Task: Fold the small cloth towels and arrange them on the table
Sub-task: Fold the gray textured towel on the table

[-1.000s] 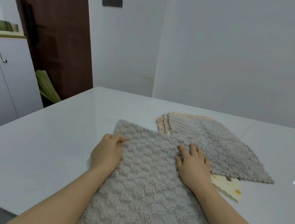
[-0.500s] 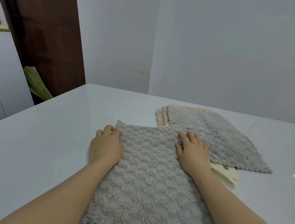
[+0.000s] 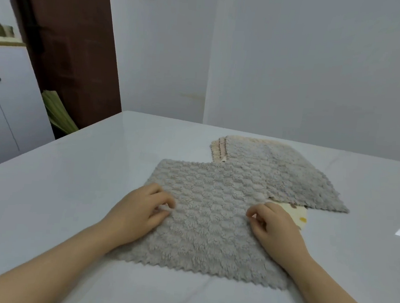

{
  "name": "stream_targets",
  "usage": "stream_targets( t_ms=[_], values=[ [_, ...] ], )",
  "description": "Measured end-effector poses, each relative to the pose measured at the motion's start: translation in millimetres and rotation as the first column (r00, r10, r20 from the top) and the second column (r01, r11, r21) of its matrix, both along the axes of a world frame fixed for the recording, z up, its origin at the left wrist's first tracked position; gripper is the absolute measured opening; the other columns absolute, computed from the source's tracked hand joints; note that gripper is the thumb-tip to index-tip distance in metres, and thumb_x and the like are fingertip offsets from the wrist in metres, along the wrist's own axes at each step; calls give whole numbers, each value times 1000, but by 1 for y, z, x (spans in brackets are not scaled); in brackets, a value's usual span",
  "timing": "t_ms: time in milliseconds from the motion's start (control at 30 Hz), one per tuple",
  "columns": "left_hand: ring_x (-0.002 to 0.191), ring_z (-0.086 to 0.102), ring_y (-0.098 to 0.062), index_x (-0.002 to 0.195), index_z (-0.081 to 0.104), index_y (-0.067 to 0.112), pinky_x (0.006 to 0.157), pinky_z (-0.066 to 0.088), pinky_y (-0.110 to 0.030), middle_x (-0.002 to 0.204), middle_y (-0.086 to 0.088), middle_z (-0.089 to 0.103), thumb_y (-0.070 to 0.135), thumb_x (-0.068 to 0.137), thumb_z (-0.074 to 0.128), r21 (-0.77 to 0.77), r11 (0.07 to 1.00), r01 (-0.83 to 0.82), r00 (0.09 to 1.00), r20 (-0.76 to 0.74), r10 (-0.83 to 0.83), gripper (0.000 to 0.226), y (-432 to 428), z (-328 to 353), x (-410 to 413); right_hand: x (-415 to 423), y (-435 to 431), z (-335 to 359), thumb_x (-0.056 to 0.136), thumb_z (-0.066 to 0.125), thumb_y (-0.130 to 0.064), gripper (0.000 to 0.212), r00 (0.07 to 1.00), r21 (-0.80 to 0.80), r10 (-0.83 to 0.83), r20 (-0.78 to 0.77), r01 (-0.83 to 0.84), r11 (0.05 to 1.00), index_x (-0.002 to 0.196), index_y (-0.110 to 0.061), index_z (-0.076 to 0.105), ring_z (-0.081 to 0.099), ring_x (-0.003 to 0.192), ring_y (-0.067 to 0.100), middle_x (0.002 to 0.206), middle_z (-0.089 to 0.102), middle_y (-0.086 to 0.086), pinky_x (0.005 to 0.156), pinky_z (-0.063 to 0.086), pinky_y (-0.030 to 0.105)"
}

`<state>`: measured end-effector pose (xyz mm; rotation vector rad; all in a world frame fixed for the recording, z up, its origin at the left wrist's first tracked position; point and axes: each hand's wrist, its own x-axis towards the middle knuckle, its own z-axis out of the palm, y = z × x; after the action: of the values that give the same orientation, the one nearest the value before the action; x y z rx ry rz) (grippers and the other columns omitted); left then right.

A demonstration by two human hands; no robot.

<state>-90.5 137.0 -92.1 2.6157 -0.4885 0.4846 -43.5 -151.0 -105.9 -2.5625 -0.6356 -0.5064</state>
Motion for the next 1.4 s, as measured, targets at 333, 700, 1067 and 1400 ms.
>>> stream_targets(
  t_ms=[333,700,1067,1400],
  values=[
    [118,31,20,98,42,73,96,18,3,126,46,29,86,56,45,-56,994,95,976,-190,-104,44,14,-12,-72,-48,2,3,61,64,-59,35,899,-22,424,-109,-429,903,85,-33,59,40,83,-2,85,54,-15,83,30,12],
    [80,51,-2,89,54,31,72,37,-4,88,10,64,18,77,48,-46,983,-175,984,20,176,19,6,-17,-69,-49,5,-2,61,46,-24,20,956,-97,271,113,-260,961,69,-21,64,48,72,7,69,62,-12,63,45,21],
    [79,53,-1,78,46,44,68,35,-4,83,13,59,-4,72,58,-247,912,-329,944,-93,315,50,11,-8,-54,-47,-5,4,69,57,8,44,992,229,-30,-119,57,972,86,-31,46,50,78,12,85,54,-13,67,35,10],
    [89,51,2,72,63,27,75,35,-3,91,18,61,42,61,43,-304,916,-261,964,-35,263,27,11,-5,-56,-51,-8,11,78,66,-26,27,973,240,100,-207,-48,970,83,-48,52,54,84,5,76,65,-15,74,38,12]
  ],
)
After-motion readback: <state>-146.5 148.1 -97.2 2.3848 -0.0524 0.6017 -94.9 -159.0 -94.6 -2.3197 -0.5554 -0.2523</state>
